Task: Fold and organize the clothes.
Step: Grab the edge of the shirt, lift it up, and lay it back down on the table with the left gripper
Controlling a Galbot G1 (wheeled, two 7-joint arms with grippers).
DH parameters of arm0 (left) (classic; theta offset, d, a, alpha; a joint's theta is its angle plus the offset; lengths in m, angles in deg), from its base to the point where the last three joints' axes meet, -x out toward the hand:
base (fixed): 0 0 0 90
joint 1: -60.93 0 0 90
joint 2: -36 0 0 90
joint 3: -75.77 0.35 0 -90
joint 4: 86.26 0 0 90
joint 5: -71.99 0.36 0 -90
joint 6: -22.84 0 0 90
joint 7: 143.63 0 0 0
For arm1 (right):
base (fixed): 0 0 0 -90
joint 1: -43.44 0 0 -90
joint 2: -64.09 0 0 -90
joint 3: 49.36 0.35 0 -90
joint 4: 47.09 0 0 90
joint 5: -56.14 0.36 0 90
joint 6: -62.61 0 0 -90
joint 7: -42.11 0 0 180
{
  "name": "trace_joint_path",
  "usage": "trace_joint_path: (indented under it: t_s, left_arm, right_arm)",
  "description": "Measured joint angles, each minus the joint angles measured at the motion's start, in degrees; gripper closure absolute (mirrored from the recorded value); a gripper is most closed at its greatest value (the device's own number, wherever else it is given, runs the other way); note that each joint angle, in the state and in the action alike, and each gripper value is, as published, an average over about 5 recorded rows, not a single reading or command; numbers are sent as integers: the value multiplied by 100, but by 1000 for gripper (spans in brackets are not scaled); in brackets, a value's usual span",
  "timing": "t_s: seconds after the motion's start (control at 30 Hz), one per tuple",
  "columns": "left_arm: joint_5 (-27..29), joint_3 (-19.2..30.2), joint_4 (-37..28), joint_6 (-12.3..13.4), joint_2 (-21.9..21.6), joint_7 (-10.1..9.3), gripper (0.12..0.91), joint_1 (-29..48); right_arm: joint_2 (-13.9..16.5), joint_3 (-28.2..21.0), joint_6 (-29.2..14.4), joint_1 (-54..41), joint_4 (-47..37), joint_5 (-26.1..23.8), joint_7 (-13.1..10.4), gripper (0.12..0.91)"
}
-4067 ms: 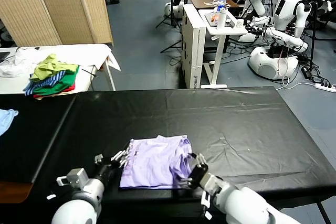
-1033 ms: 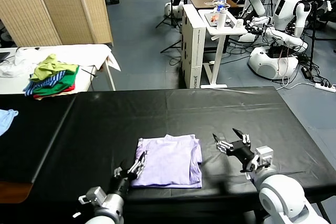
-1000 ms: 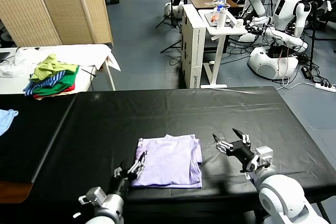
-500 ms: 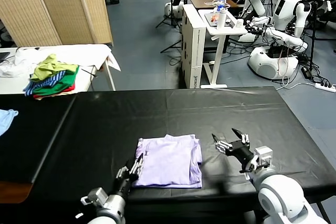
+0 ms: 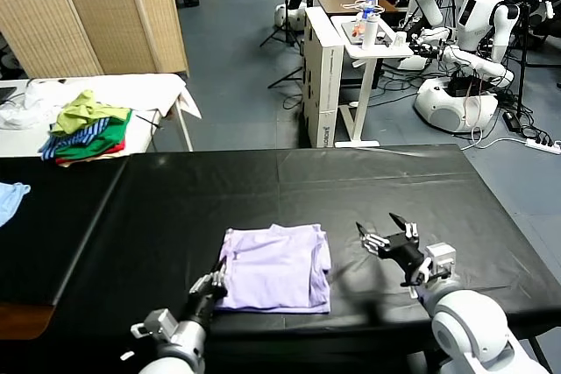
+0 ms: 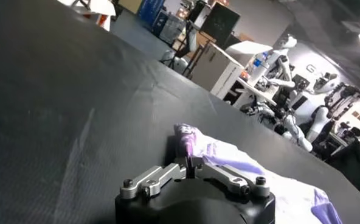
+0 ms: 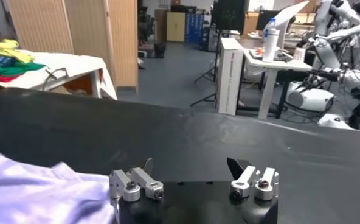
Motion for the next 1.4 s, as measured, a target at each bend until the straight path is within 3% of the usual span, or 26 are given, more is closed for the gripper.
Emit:
trace_joint_path:
  t_s: [0.2, 0.6, 0.77, 0.93, 1.13, 1.4]
  left_arm:
    - [-187, -422, 350, -64, -201, -65, 864, -163]
    - [-512, -2109, 516, 64, -2734, 60, 864, -763]
    - [-755, -2822, 656, 23, -3330, 27, 864, -1104]
    - [-526, -3174, 919, -16, -3478, -181, 864, -1249]
    - [-785, -2746, 1568, -407, -3215, -626, 864, -1032]
    - [-727, -876, 1920, -507, -2220, -776, 864, -540]
  right_arm:
    - [-78, -71, -41, -65, -170, -120, 8, 118]
    - [-213, -229, -74, -150, -329, -213, 16, 118]
    - [-261, -281, -112, -148, -373, -244, 25, 118]
    - [-348, -361, -135, -129, -387, -328, 37, 118]
    - [-382, -359, -144, -43, -343, -412, 46, 118]
    - [-439, -190, -139, 179, -187, -494, 46, 118]
